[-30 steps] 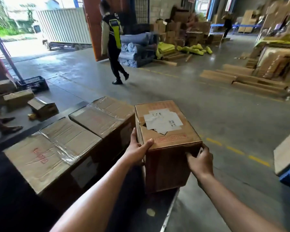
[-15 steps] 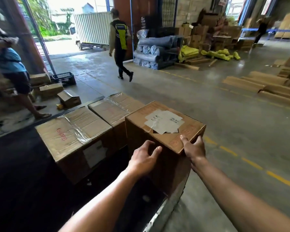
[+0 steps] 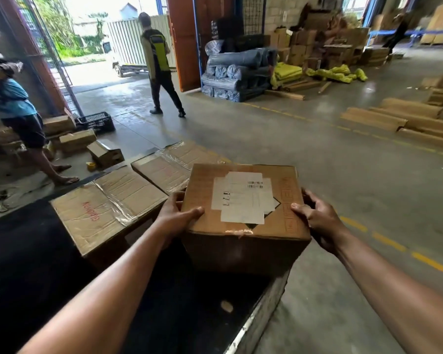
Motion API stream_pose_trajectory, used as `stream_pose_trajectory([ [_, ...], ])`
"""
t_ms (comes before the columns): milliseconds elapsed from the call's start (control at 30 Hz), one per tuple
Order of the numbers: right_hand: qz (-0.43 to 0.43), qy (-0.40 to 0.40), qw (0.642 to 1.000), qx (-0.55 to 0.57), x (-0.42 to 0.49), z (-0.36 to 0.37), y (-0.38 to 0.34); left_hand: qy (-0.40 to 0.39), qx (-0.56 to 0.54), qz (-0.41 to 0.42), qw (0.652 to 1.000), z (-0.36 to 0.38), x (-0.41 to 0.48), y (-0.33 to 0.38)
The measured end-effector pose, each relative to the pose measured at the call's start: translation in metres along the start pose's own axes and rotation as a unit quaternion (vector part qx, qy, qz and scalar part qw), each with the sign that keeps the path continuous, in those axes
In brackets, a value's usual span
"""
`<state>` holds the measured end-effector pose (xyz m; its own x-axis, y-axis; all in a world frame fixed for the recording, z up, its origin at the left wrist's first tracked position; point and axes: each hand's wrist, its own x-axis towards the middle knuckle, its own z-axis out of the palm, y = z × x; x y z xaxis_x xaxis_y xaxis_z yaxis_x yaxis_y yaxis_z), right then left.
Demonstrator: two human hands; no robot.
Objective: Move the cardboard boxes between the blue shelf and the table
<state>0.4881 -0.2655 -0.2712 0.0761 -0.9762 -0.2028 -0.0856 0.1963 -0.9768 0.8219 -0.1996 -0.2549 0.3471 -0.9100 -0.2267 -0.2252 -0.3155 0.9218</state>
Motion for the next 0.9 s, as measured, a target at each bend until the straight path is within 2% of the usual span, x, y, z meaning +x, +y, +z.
stream_pose_trajectory([
  [100,-0.011,0.034,0.999,-0.004,-0.007,-0.003,0.003,0.031,-0.030,-0.018,0.999,0.003,-0.009,-0.008],
  [267,0.131,0.005,0.990,-0.060,-0.042,0.000,0.033,-0.038,-0.035,-0.110,0.993,0.029,-0.051,-0.033],
  [400,0.154,0.041,0.984,-0.081,-0.068,-0.011,0.059,-0.023,-0.040,-0.083,0.995,0.049,-0.090,-0.052],
  [533,0.105,0.024,0.992,-0.067,-0.103,-0.032,0.043,-0.017,-0.057,-0.044,0.997,0.052,-0.133,-0.044],
  [667,-0.006,-0.006,0.998,-0.057,-0.123,-0.028,-0.003,0.046,-0.046,-0.003,0.998,0.022,-0.172,-0.014],
  [800,-0.081,-0.061,0.990,-0.103,-0.127,0.033,-0.056,0.140,-0.083,0.056,0.985,-0.049,-0.211,0.007],
  [900,-0.168,-0.145,0.967,-0.128,-0.142,0.111,-0.086,0.234,-0.075,0.057,0.968,-0.124,-0.237,-0.006],
])
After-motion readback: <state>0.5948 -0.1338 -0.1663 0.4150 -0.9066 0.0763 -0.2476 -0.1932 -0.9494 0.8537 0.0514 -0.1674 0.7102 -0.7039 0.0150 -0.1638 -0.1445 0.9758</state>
